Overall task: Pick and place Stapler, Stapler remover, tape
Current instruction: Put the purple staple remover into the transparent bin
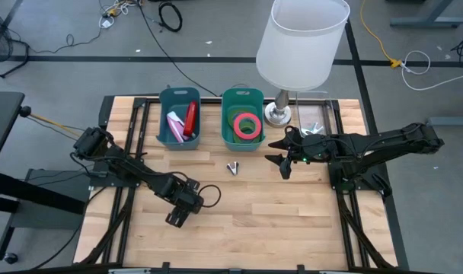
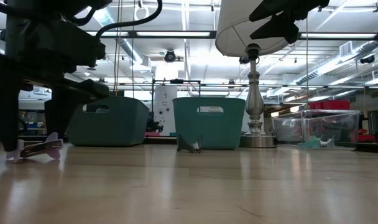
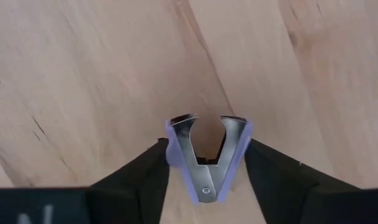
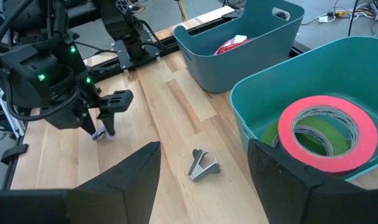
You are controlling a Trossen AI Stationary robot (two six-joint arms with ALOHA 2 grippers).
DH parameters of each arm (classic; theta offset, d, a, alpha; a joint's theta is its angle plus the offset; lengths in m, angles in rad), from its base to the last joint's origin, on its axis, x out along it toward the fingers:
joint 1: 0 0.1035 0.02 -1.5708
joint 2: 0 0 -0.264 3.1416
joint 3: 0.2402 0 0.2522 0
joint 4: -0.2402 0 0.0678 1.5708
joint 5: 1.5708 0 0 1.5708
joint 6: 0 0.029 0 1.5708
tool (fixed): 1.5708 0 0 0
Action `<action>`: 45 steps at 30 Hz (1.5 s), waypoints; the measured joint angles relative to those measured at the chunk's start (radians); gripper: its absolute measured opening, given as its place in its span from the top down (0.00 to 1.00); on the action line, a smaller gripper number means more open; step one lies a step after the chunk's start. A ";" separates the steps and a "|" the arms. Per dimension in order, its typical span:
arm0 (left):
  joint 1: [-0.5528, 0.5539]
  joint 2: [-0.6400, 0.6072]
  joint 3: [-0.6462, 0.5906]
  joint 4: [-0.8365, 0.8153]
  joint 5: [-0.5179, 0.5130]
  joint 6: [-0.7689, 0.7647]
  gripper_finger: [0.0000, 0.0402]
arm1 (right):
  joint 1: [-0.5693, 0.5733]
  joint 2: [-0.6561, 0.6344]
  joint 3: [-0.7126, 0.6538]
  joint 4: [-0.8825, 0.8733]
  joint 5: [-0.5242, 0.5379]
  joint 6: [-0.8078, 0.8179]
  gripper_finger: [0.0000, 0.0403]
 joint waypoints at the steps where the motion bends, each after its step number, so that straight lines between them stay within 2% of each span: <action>1: 0.000 0.000 0.000 0.000 0.000 0.000 0.50 | 0.000 0.000 0.000 0.000 0.000 0.001 0.41; 8: 0.000 0.000 0.000 0.000 0.001 0.000 0.60 | 0.000 0.000 0.000 0.000 0.000 0.002 0.41; 21: 0.033 0.000 0.072 -0.006 -0.003 0.001 0.69 | 0.000 0.000 0.000 0.033 0.025 -0.020 0.41; 32: 0.150 0.000 0.268 -0.030 -0.023 0.053 0.71 | 0.000 -0.013 0.000 0.171 0.029 -0.113 0.41; 45: 0.309 -0.001 0.549 -0.027 -0.022 0.055 0.71 | 0.000 -0.143 0.000 0.197 0.026 -0.154 0.41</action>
